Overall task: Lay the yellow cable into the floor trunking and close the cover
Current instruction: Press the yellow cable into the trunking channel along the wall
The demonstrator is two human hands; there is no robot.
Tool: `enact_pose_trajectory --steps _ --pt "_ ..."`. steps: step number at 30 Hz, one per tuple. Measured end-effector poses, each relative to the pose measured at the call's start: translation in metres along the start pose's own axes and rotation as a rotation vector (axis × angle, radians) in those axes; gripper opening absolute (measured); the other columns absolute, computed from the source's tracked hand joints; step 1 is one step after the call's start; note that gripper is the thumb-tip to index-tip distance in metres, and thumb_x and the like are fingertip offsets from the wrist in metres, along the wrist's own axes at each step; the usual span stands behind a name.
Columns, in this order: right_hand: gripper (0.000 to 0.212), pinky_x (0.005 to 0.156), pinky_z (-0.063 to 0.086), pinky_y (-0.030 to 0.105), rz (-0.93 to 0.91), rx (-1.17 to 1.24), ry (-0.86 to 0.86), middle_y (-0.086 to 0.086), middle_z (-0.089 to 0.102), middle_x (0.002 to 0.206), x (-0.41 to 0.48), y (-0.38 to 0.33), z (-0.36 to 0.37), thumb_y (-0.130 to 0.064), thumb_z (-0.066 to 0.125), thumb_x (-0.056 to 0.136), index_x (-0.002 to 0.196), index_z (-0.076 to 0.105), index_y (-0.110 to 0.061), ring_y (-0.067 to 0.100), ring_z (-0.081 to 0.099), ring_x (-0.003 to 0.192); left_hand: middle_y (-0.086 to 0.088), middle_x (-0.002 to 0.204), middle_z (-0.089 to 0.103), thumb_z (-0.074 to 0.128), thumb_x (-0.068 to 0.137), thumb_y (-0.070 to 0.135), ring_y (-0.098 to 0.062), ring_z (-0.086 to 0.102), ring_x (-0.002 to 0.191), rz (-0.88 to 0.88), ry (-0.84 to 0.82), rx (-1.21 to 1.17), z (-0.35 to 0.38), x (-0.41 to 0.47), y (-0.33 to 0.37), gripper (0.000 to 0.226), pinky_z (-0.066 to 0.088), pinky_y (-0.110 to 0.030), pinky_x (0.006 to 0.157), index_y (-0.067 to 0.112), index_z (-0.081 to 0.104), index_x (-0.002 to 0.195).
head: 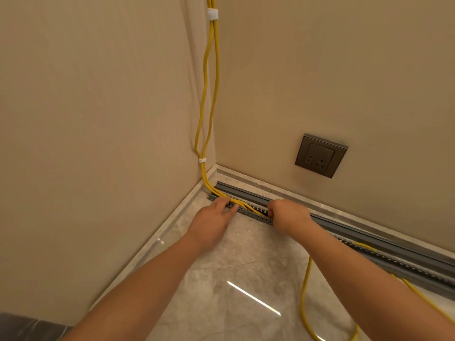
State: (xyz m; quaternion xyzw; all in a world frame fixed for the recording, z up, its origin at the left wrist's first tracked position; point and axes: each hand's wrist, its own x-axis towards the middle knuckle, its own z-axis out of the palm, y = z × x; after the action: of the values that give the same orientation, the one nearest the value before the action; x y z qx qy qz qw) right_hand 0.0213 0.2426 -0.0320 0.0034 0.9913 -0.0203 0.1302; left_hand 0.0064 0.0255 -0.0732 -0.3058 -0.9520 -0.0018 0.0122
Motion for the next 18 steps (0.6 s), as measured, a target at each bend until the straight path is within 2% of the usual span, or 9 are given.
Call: enact_pose_trajectory --steps 2,4,7,9,11,14,18 --pt "0.024 0.062 0.042 0.033 0.004 -0.059 -0.006 0.003 0.058 0.094 0.000 -0.005 -0.002 -0.010 0.052 0.089 0.108 0.060 -0.021 0.022 0.050 0.078 -0.010 0.160 0.017 0.041 0.099 0.021 -0.025 0.020 0.147 0.002 -0.020 0.017 -0.001 -0.003 0.002 0.057 0.046 -0.039 0.101 0.021 0.021 0.153" --pt "0.023 0.062 0.042 0.034 0.001 -0.143 0.006 0.006 0.052 0.096 0.000 -0.012 -0.005 -0.011 0.056 0.089 0.111 0.061 -0.018 0.024 0.051 0.080 -0.009 0.154 0.027 0.043 0.098 0.021 -0.026 0.032 0.140 -0.040 0.012 -0.016 -0.003 -0.002 0.005 0.056 0.049 -0.037 0.096 0.022 0.027 0.151" --pt "0.023 0.063 0.042 0.035 -0.046 -0.206 0.088 0.009 0.052 0.108 0.003 -0.023 -0.005 -0.012 0.062 0.085 0.108 0.065 -0.014 0.029 0.054 0.093 -0.003 0.137 0.043 0.049 0.094 0.021 -0.022 0.049 0.121 -0.070 0.075 -0.087 -0.007 0.002 0.007 0.049 0.052 -0.037 0.086 0.021 0.041 0.142" --pt "0.019 0.064 0.043 0.034 -0.075 -0.116 0.168 0.007 0.058 0.104 0.007 -0.028 -0.002 -0.012 0.059 0.083 0.101 0.066 -0.017 0.030 0.056 0.092 -0.002 0.133 0.045 0.051 0.092 0.021 -0.020 0.051 0.119 -0.076 0.088 -0.113 -0.007 0.005 0.006 0.045 0.053 -0.036 0.084 0.020 0.044 0.137" --pt "0.020 0.069 0.048 0.035 -0.082 0.071 0.217 0.006 0.062 0.107 0.013 -0.035 0.002 -0.017 0.055 0.086 0.103 0.065 -0.021 0.030 0.058 0.095 -0.001 0.134 0.045 0.052 0.092 0.020 -0.020 0.052 0.118 -0.083 0.095 -0.134 -0.005 0.007 0.002 0.044 0.053 -0.037 0.084 0.019 0.046 0.135" --pt "0.025 0.072 0.050 0.035 -0.058 0.303 0.212 0.001 0.064 0.114 0.025 -0.044 0.007 -0.028 0.052 0.093 0.114 0.066 -0.029 0.025 0.060 0.102 0.000 0.135 0.045 0.053 0.092 0.019 -0.020 0.054 0.116 -0.079 0.100 -0.159 -0.005 0.010 -0.005 0.041 0.054 -0.038 0.085 0.018 0.049 0.133" --pt "0.021 0.071 0.055 0.036 -0.003 0.415 0.214 -0.002 0.067 0.110 0.037 -0.053 0.012 -0.025 0.055 0.092 0.106 0.071 -0.030 0.021 0.062 0.098 0.001 0.129 0.050 0.051 0.094 0.018 -0.020 0.056 0.111 -0.075 0.118 -0.165 -0.005 0.015 -0.012 0.036 0.054 -0.039 0.081 0.020 0.054 0.130"
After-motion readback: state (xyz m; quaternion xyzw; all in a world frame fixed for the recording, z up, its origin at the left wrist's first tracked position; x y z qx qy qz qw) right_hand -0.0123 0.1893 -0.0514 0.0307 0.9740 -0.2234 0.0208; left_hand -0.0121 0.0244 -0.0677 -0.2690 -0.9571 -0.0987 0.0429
